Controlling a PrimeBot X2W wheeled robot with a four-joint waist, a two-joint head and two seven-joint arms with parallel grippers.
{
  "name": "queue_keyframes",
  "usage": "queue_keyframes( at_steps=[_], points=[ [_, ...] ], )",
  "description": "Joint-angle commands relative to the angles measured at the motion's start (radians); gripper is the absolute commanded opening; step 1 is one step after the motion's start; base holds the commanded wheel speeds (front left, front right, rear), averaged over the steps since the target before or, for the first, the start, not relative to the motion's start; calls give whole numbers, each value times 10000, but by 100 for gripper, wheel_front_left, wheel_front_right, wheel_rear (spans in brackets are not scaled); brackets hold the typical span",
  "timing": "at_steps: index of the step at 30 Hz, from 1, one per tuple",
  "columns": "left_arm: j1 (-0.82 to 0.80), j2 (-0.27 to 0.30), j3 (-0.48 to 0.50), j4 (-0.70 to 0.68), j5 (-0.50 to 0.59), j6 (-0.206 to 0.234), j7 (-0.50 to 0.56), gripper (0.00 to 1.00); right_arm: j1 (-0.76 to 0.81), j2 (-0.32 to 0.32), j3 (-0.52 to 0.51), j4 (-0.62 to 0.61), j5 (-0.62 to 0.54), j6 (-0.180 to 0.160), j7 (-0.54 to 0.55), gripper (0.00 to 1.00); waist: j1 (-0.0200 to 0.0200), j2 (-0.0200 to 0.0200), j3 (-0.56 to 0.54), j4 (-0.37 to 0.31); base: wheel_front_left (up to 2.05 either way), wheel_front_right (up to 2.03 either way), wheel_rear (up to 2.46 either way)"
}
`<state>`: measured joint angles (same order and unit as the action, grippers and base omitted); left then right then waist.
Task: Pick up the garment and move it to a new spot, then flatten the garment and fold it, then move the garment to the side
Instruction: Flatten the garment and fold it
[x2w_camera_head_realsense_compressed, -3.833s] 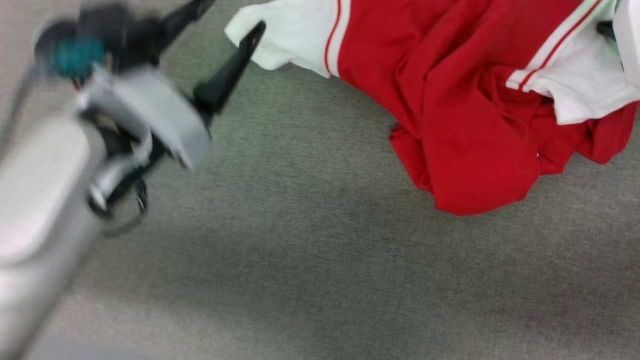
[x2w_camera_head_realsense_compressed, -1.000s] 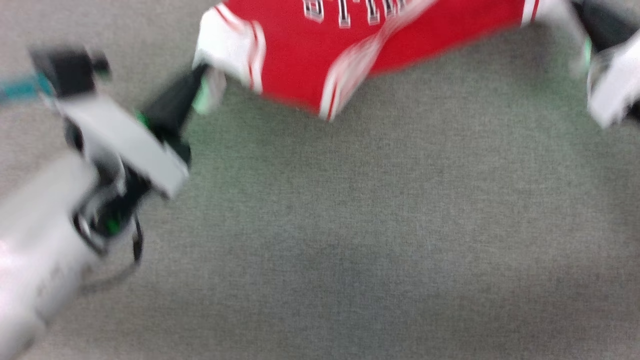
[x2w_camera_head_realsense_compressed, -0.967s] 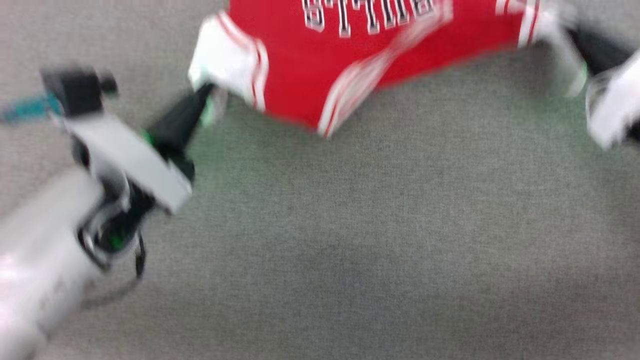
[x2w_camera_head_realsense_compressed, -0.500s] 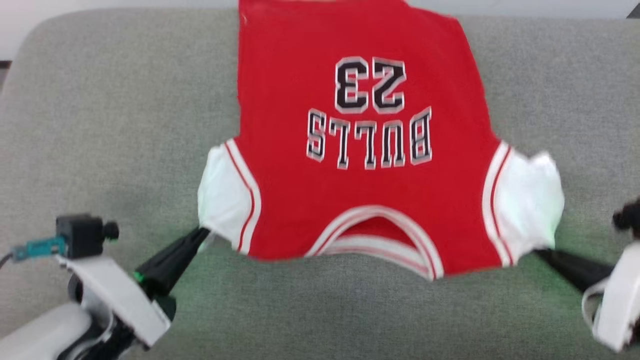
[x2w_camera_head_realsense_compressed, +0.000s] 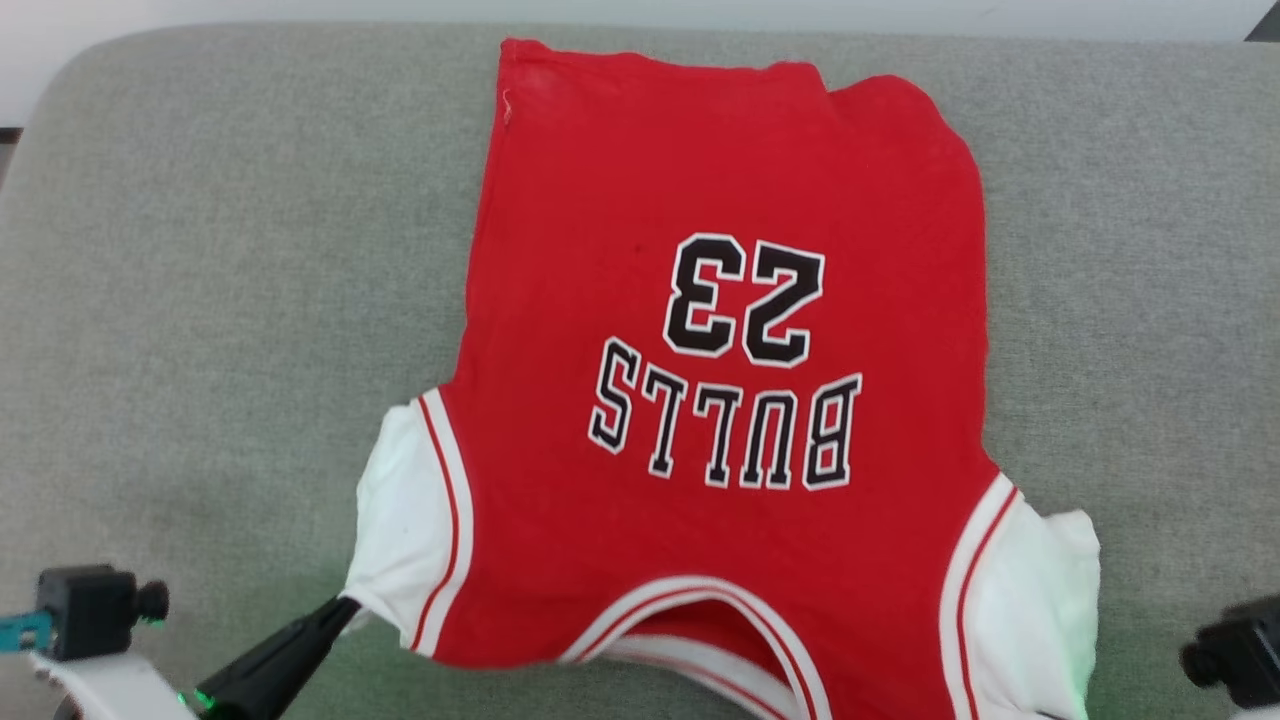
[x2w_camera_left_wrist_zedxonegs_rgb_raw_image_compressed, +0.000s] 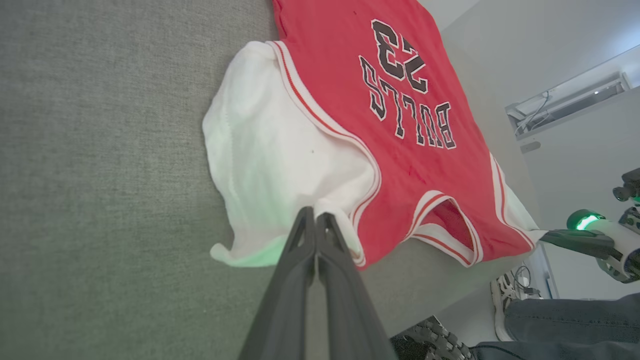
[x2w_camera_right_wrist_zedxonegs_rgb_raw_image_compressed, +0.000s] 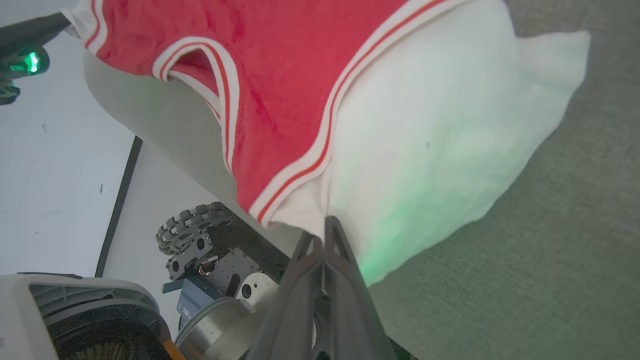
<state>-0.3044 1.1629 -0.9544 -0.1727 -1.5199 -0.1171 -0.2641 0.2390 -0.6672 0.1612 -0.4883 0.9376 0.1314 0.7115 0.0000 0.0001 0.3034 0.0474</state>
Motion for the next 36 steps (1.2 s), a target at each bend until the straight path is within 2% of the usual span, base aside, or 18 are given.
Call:
queue_keyframes(
  at_steps=[1,5,8,10,15,19,22,27,31,32,33,34,35,36],
  points=[
    [331,126,197,-242,-38,92,6,0,298,110,-308,-253,-83,-15,160,0,0,-1,34,46,0,0,0],
    [1237,366,885,-980,229,356,5,0,991,479,-1241,-1058,-296,-15,728,0,0,-1,91,127,0,0,0],
    [1549,184,1087,-1262,503,404,4,0,910,634,-1362,-1273,-416,-15,1182,0,0,-1,184,112,0,0,0],
    [1513,69,962,-1195,813,383,84,0,520,610,-1062,-1163,-309,-15,1503,0,0,-1,275,30,0,0,0],
    [789,-845,701,-481,1199,328,723,0,-828,485,-335,-77,-238,-15,1952,0,0,-1,563,-129,0,0,0],
    [186,-1686,519,555,1459,325,1111,0,-1732,240,508,1008,-721,-15,1957,0,0,-1,778,-176,0,0,0],
    [-38,-2310,365,1228,1510,257,1219,0,-2408,70,1354,1762,-1162,-15,1758,0,0,-1,972,-277,0,0,0],
    [-270,-2827,136,2197,1753,178,1333,0,-3064,6,2377,2782,-1474,-29,1151,0,0,-1,1100,-282,0,0,0],
    [-365,-3088,80,2638,1709,98,1325,0,-3403,-150,2924,2948,-1620,-41,632,0,0,-1,1074,-327,0,0,0],
    [-361,-3121,99,2699,1683,86,1252,0,-3525,-249,3101,2869,-1681,-41,470,17,0,-1,1050,-353,0,0,0],
    [-361,-3121,99,2699,1683,86,1252,0,-3525,-249,3101,2869,-1681,-41,470,17,0,-1,1050,-353,0,0,0],
    [-342,-3144,121,2734,1659,59,1205,0,-3584,-324,3182,2797,-1719,-39,276,38,0,-1,1022,-382,0,0,0],
    [-307,-3136,133,2765,1636,37,1140,0,-3631,-426,3241,2731,-1728,-39,129,91,0,-1,992,-420,0,0,0],
    [-277,-3124,148,2782,1619,13,1084,0,-3647,-548,3268,2605,-1644,-38,21,100,0,-1,951,-461,0,0,0]
  ],
)
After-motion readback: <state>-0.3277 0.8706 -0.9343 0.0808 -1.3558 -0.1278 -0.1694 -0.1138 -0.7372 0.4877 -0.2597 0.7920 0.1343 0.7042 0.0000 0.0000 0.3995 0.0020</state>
